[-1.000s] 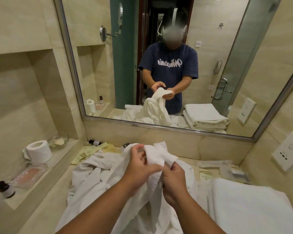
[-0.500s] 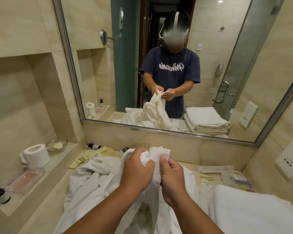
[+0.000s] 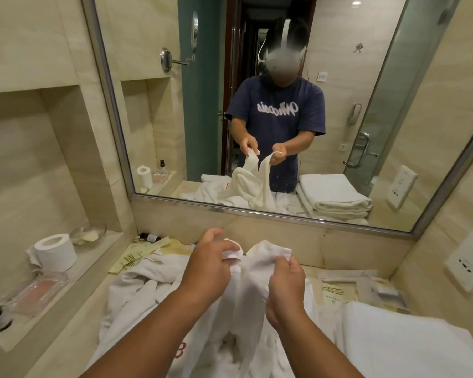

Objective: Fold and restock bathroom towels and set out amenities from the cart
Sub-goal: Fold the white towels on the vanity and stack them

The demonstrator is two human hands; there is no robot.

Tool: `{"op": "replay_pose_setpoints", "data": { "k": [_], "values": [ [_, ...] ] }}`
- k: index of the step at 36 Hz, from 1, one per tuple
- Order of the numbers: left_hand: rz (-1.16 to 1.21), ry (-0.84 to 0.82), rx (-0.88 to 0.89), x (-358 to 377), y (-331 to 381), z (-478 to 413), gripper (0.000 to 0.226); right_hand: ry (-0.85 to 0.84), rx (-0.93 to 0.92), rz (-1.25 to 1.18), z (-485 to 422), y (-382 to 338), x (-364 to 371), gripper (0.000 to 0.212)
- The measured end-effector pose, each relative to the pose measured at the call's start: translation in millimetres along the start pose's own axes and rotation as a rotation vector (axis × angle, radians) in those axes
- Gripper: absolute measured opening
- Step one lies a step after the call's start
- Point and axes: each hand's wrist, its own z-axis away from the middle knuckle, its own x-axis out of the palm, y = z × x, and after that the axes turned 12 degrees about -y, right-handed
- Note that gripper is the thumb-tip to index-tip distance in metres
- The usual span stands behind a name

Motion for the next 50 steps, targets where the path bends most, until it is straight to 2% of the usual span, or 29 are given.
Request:
{"op": "replay_pose_setpoints", "data": {
  "k": [3, 9, 12, 14, 18, 25, 31, 37, 40, 45, 50],
  "values": [
    [0.014, 0.119, 0.054, -1.4, -0.5, -2.9, 0.009, -0.027, -0.006, -0.003, 4.0, -1.0, 0.3, 0.028],
    [0.102, 0.284, -0.048, 2.0, 14.4, 2.1, 0.038, -0.101, -0.072, 0.094, 12.5, -0.1, 2.7, 0.019],
    [0.203, 0.387, -0.026, 7.6, 23.6, 5.7, 0.037, -0.106, -0.112, 0.152, 17.0, -1.2, 4.1, 0.023],
    [0.25, 0.416, -0.015, 11.7, 28.1, 8.3, 0.033, -0.102, -0.128, 0.161, 20.8, -3.6, 6.7, 0.03],
    [0.278, 0.464, 0.009, 23.2, 32.2, 18.1, 0.025, -0.097, -0.143, 0.177, 27.3, -8.2, 10.5, 0.031],
    [0.091, 0.361, 0.153, 41.9, 23.4, 34.0, 0.024, -0.133, -0.227, 0.261, 35.0, -13.6, 4.4, 0.032],
    [-0.136, 0.385, 0.286, 43.4, 10.5, 29.6, 0.021, -0.168, -0.281, 0.272, 43.5, -17.3, -0.7, 0.031],
    [-0.226, 0.414, 0.301, 43.3, 14.5, 30.7, 0.027, -0.194, -0.359, 0.301, 50.3, -18.6, -3.5, 0.03],
    [-0.173, 0.353, 0.256, 42.2, 16.7, 31.9, 0.037, -0.195, -0.423, 0.301, 52.8, -17.4, -6.5, 0.032],
    [-0.04, 0.352, 0.257, 39.9, 28.1, 37.7, 0.034, -0.179, -0.438, 0.268, 54.8, -17.3, -9.6, 0.034],
    [0.003, 0.275, 0.306, 42.4, 25.1, 33.6, 0.014, -0.189, -0.382, 0.222, 52.2, -19.5, -15.5, 0.036]
  ]
}}
